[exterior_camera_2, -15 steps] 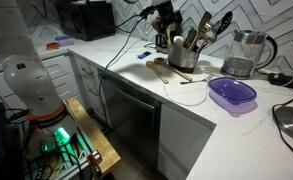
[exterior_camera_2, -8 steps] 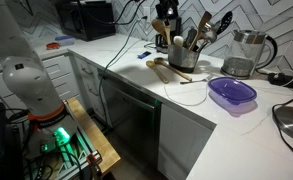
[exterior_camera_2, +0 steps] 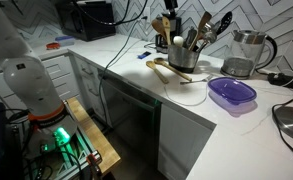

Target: Pull the utensil holding bucket slightly backwards

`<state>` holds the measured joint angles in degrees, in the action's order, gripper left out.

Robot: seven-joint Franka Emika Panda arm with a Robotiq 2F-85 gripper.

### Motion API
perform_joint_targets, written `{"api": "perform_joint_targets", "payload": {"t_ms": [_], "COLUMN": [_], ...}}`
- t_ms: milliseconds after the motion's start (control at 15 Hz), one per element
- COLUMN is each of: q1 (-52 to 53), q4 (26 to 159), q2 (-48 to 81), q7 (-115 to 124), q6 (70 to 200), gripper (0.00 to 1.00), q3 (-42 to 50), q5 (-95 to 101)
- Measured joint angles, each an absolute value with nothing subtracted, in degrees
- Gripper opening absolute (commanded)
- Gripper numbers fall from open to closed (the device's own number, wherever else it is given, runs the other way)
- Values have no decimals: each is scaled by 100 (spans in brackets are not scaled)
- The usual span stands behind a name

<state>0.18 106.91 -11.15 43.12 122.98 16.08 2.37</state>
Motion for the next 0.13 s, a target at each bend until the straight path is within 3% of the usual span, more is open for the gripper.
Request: {"api": "perform_joint_targets", "payload": {"t_ms": [133], "q1": [49], "q4": [10698], "q2": [-1115], "q7": [4234], "q6": [12299], "gripper": [100], "q3": [1635], "q5": [226]}}
